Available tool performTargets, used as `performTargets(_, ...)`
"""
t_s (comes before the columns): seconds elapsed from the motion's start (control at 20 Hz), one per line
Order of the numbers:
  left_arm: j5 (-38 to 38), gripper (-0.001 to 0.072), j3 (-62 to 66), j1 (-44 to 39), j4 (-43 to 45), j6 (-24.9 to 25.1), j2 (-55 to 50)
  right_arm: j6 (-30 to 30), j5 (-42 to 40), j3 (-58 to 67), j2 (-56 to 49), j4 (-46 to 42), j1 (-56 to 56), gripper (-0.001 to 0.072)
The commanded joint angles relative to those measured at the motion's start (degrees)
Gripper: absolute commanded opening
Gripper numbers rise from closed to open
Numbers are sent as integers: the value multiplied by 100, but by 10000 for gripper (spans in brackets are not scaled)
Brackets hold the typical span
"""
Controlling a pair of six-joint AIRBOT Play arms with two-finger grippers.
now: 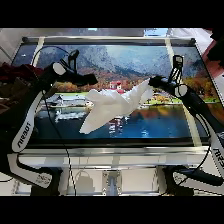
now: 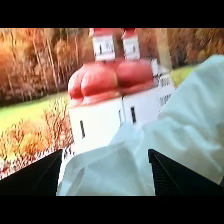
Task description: Fold the shirts.
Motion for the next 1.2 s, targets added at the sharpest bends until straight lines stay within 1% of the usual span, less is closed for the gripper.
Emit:
performTargets(0.0, 280, 629, 916, -24, -118, -162, -42, 0, -1648, -26, -87, 468, 164, 38)
performTargets(0.05, 74, 629, 1137, -24, -118, -162, -44, -2, -1615, -28, -87, 490, 153, 144)
performTargets(0.1, -240, 629, 1296, -26, -118, -160, -44, -2, -1508, -26, -87, 490, 116, 368)
performTargets(0.15, -610, 629, 1351, -28, -116, -116, -42, -2, -1342, -26, -83, 494, 96, 453)
performTargets(0.25, -1720, 627, 1311, -33, -66, 101, -61, -4, -778, -26, -48, 490, -20, 452)
performTargets(0.35, -2649, 625, 1137, -98, -66, 306, -63, -2, -282, -26, 57, 490, -175, 452)
performTargets(0.4, -2927, 613, 1021, -170, -66, 442, -63, -2, -85, -26, 155, 490, -254, 452)
performTargets(0.45, -3104, 579, 866, -286, -55, 564, -63, -4, 107, -26, 291, 485, -328, 452)
performTargets(0.5, -3195, 579, 704, -431, 33, 577, -63, -7, 280, -26, 474, 426, -413, 452)
performTargets(0.55, -3327, 578, 496, -649, 326, 577, -63, -9, 433, -26, 684, 284, -496, 452)
performTargets(0.6, -3460, 577, 269, -876, 831, 568, -63, -9, 588, -26, 940, 59, -592, 452)
performTargets(0.7, -3624, 577, -236, -1320, 2288, 245, -63, -9, 940, -28, 1482, -304, -782, 452)
performTargets(0.75, -3620, 576, -431, -1467, 3071, -74, -59, -9, 1178, -28, 1766, -428, -881, 452)
performTargets(0.8, -3615, 576, -533, -1537, 3617, -282, -52, -9, 1416, -28, 2020, -540, -960, 453)
performTargets(0.85, -3617, 576, -586, -1541, 3884, -363, -46, -9, 1646, -28, 2262, -675, -1021, 452)
performTargets(1.05, -3598, 576, -859, -1484, 3222, -245, -11, -4, 2190, -26, 2868, -1086, -1093, 453)
performTargets(1.15, -3276, 575, -1329, -1482, 3211, -245, 223, -7, 2378, -28, 3010, -1102, -1093, 453)
